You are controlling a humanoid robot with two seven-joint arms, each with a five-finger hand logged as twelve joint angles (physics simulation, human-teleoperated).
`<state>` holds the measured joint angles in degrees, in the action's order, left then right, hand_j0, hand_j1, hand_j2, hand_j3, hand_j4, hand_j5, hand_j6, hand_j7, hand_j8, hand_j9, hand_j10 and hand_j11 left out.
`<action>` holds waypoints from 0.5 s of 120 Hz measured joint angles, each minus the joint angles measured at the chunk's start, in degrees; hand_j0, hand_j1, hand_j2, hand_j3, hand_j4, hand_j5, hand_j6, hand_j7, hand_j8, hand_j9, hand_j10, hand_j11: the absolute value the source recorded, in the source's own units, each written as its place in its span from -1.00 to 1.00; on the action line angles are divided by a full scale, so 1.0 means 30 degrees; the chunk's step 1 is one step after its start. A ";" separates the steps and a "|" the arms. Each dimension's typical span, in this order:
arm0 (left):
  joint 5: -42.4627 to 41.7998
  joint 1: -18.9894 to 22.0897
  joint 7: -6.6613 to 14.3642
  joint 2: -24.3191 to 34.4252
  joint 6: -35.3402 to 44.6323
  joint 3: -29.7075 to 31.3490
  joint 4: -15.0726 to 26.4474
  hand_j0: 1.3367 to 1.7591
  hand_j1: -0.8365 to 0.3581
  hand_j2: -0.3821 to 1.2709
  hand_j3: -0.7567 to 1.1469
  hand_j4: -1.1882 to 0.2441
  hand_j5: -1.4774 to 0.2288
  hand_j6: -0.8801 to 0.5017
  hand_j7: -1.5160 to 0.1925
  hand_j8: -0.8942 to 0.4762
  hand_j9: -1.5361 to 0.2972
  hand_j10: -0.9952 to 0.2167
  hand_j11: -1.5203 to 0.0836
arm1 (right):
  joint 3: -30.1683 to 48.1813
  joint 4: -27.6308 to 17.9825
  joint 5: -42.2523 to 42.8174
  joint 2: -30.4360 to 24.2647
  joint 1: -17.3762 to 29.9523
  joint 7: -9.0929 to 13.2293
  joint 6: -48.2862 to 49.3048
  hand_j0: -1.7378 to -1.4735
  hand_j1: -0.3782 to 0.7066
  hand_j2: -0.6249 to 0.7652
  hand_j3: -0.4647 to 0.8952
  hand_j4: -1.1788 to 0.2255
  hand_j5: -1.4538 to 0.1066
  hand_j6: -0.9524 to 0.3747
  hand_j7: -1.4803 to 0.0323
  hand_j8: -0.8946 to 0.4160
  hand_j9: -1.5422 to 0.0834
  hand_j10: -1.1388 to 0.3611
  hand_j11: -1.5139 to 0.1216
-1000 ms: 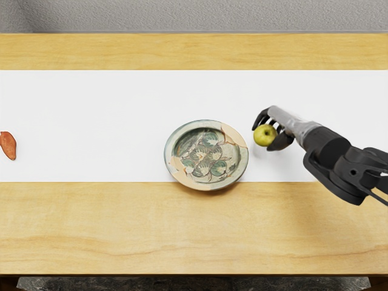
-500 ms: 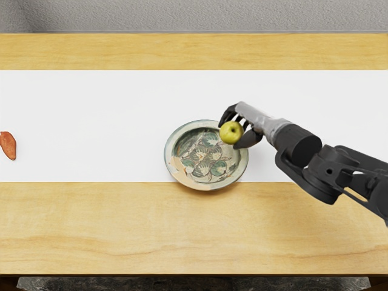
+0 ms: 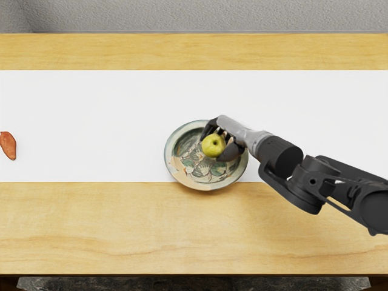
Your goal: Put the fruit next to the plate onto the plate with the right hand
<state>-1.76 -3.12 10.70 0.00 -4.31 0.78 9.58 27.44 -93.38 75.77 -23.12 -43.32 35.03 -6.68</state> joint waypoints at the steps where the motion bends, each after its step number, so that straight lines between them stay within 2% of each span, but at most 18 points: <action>1: 0.0000 0.0006 0.0001 0.0000 0.0000 0.0000 0.0000 0.52 0.97 -0.54 -0.21 0.65 0.72 0.26 0.76 0.29 0.66 0.63 0.88 | -0.0005 0.0007 0.0001 0.0002 0.0026 0.0000 0.0001 -0.34 0.10 -0.13 -0.32 -0.14 -0.21 -0.17 -0.12 -0.28 -0.15 -0.29 -0.19; 26: 0.0000 0.0013 0.0005 0.0000 0.0000 0.0000 0.0000 0.52 0.97 -0.54 -0.21 0.65 0.72 0.26 0.76 0.29 0.66 0.63 0.88 | -0.0059 0.0088 0.0010 0.0027 0.0375 -0.0003 -0.0004 -0.35 0.09 -0.13 -0.32 -0.14 -0.15 -0.18 -0.07 -0.30 -0.09 -0.25 -0.13; 42: 0.0000 0.0013 0.0004 0.0000 0.0000 0.0001 0.0000 0.52 0.97 -0.54 -0.21 0.65 0.72 0.26 0.76 0.29 0.66 0.63 0.88 | -0.0040 0.0137 0.0019 0.0032 0.0369 -0.0008 -0.0036 -0.37 -0.39 -0.12 -0.32 0.24 0.32 0.10 0.41 0.01 0.37 0.11 0.33; 60: 0.0000 0.0013 0.0003 0.0000 0.0000 0.0001 0.0000 0.52 0.97 -0.54 -0.21 0.65 0.72 0.26 0.76 0.29 0.66 0.63 0.88 | 0.0238 0.0103 0.0009 -0.0039 0.0327 -0.0010 -0.0018 -0.39 -0.68 -0.11 -0.32 0.47 0.60 0.27 0.70 0.19 0.64 0.32 0.60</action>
<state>-1.75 -3.08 10.70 0.00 -4.31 0.79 9.58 28.15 -93.07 75.80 -23.24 -42.33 35.00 -6.73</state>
